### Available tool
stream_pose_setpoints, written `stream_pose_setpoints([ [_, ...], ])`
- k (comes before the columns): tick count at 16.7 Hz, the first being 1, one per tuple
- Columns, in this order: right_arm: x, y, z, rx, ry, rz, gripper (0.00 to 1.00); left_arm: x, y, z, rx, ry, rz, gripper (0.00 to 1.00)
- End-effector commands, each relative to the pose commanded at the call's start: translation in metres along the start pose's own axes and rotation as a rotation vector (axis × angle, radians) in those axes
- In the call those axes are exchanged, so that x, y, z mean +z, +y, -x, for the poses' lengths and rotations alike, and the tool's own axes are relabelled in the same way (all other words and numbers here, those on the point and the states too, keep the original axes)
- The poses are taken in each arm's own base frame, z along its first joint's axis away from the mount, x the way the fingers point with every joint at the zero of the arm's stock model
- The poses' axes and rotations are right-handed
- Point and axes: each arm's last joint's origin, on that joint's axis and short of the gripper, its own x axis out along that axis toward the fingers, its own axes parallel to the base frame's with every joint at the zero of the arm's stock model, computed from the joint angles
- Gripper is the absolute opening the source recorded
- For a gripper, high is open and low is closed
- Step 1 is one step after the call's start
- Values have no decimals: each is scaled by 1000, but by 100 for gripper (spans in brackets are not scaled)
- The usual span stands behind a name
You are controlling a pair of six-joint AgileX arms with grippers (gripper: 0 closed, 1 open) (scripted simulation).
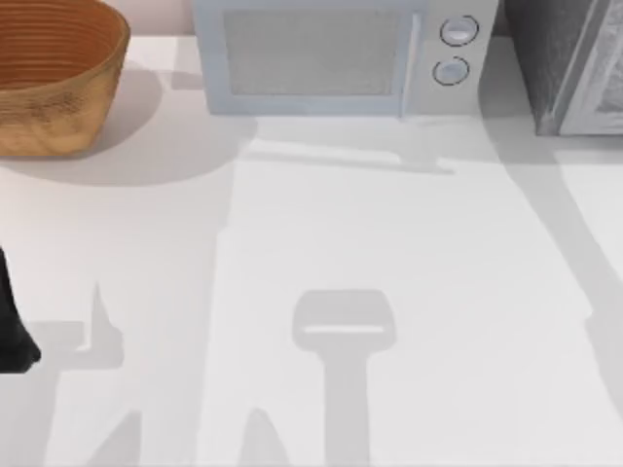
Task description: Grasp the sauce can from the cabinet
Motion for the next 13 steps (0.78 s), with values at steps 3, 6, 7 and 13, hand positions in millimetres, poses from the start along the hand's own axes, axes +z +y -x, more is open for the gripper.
stream_pose_setpoints([
  [3,17,9,33,3,-6,-5,0,0,0,0,0,0,0,100],
  [6,40,14,93,1,0,-3,0,0,0,0,0,0,0,100],
  [7,47,12,116,1,2,-1,0,0,0,0,0,0,0,100],
  [13,61,0,178,0,1,0,0,0,0,0,0,0,0,100],
])
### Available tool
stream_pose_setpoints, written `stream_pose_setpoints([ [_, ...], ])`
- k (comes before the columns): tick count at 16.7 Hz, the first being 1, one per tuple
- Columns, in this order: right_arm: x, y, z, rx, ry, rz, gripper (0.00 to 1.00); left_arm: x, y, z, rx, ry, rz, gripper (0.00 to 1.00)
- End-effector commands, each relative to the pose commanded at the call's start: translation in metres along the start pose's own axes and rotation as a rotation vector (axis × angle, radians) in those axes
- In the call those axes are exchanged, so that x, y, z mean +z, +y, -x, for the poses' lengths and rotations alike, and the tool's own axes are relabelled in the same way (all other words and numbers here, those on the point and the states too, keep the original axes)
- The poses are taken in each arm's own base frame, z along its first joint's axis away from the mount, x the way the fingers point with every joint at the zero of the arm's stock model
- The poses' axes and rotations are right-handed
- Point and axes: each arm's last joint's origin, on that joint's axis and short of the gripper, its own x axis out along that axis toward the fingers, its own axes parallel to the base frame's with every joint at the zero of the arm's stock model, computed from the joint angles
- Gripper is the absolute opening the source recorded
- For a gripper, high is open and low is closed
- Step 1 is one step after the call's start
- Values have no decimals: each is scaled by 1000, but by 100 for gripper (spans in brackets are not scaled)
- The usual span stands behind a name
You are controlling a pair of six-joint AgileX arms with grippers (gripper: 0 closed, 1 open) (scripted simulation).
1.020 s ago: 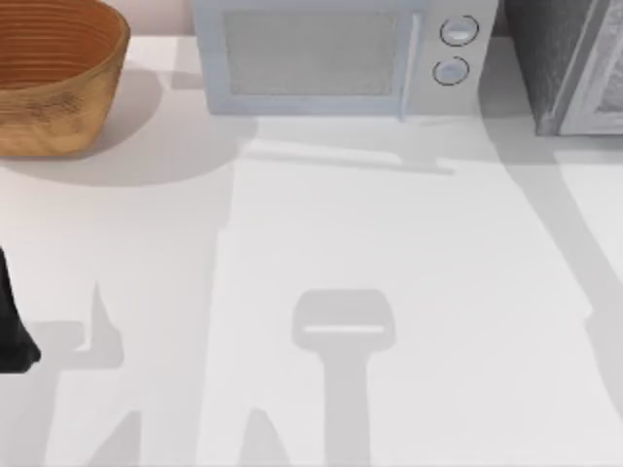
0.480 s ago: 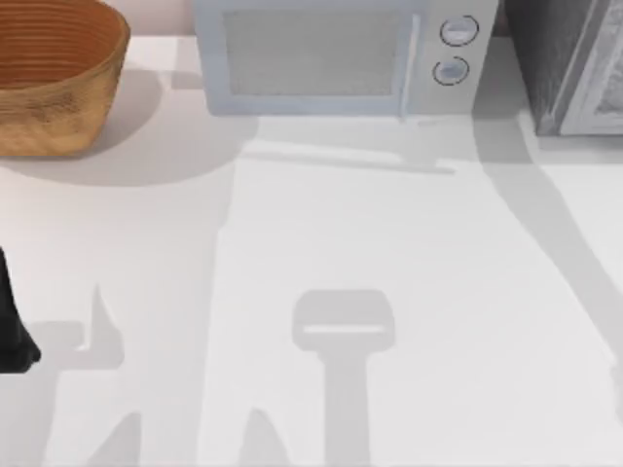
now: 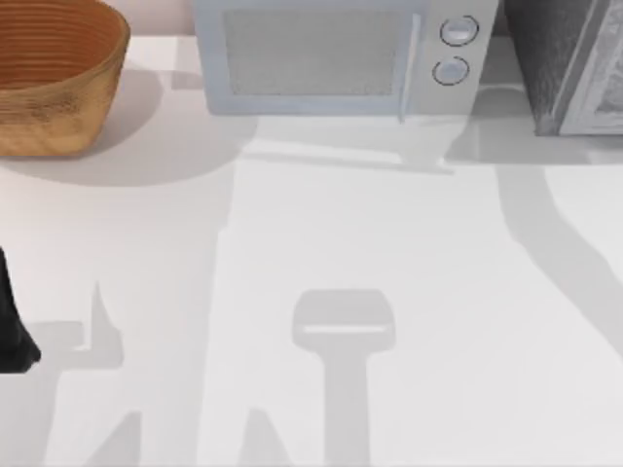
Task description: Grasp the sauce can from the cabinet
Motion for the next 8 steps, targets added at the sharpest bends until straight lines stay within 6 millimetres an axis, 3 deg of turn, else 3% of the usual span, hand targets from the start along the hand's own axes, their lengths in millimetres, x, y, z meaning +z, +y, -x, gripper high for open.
stream_pose_setpoints([
  [5,-2,-4,2,-1,-7,-7,0,0,0,0,0,0,0,100],
  [8,-14,-16,11,2,-18,-13,0,0,0,0,0,0,0,100],
])
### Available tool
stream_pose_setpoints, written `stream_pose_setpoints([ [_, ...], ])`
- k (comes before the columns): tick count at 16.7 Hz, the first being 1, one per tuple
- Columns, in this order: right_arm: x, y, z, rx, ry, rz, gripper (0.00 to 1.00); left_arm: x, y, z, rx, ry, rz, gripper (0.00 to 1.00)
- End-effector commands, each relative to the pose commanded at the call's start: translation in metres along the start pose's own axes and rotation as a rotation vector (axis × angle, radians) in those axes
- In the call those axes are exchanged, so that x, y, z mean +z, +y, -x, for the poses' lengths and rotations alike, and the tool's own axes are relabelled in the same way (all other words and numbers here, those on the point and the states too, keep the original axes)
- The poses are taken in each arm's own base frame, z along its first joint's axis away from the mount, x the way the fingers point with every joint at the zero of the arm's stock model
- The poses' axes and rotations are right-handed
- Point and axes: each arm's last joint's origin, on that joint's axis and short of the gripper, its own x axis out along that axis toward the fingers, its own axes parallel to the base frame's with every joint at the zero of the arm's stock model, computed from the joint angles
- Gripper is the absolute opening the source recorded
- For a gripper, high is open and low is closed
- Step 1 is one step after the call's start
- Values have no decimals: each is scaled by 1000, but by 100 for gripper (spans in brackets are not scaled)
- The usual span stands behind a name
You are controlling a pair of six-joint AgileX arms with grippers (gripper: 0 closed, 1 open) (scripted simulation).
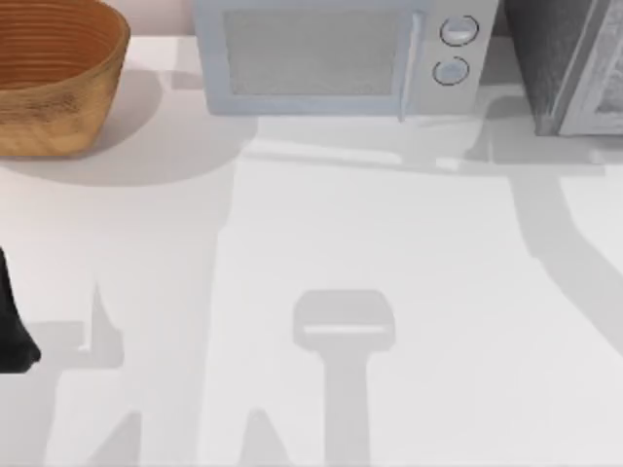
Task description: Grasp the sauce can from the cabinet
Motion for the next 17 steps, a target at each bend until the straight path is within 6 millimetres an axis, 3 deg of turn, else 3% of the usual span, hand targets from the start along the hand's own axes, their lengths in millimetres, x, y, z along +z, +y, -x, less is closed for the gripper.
stream_pose_setpoints([
  [3,-28,-16,11,1,2,2,0,0,0,0,0,0,0,100],
  [5,-60,-28,18,1,18,11,0,0,0,0,0,0,0,100],
  [8,-130,-44,27,-1,67,28,0,0,0,0,0,0,0,100],
  [14,-292,-70,48,0,133,29,0,0,0,0,0,0,0,100],
  [17,-348,-78,56,2,99,18,0,0,0,0,0,0,0,100],
])
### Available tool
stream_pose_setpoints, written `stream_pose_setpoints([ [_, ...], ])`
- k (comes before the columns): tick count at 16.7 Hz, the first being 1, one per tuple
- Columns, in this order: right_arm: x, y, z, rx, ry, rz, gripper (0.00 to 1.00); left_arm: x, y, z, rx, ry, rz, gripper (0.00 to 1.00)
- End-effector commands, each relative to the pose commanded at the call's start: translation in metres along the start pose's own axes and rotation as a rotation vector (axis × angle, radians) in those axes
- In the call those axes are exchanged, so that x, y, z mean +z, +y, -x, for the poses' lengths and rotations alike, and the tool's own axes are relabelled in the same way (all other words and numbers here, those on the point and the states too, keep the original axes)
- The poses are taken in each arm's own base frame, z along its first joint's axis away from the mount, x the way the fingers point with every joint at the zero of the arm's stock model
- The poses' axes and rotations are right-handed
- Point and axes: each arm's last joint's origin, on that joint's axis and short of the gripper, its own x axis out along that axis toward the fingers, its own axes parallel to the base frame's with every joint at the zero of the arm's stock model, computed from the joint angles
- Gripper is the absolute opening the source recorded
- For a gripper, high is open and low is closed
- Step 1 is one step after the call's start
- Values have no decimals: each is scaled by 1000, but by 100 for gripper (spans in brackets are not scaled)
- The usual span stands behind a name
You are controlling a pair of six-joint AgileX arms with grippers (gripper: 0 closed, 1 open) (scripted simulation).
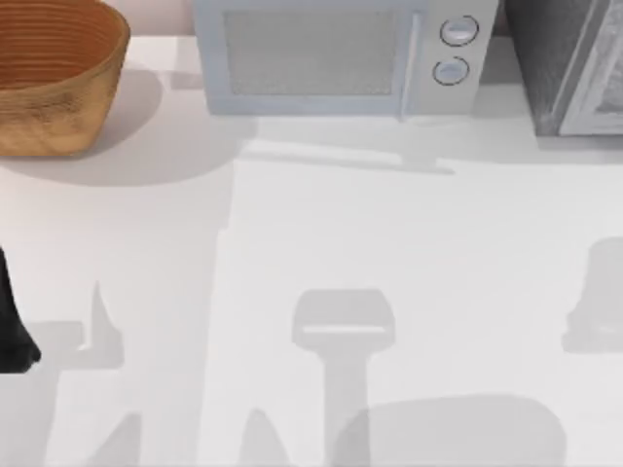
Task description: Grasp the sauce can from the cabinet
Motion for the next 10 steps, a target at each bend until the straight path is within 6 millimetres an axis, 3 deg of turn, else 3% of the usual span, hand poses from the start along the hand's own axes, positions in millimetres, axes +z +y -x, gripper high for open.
stream_pose_setpoints([
  [4,-38,-5,-1,3,-61,-4,0,0,0,0,0,0,0,100],
  [10,-44,-5,-2,5,-64,-6,0,0,0,0,0,0,0,100],
])
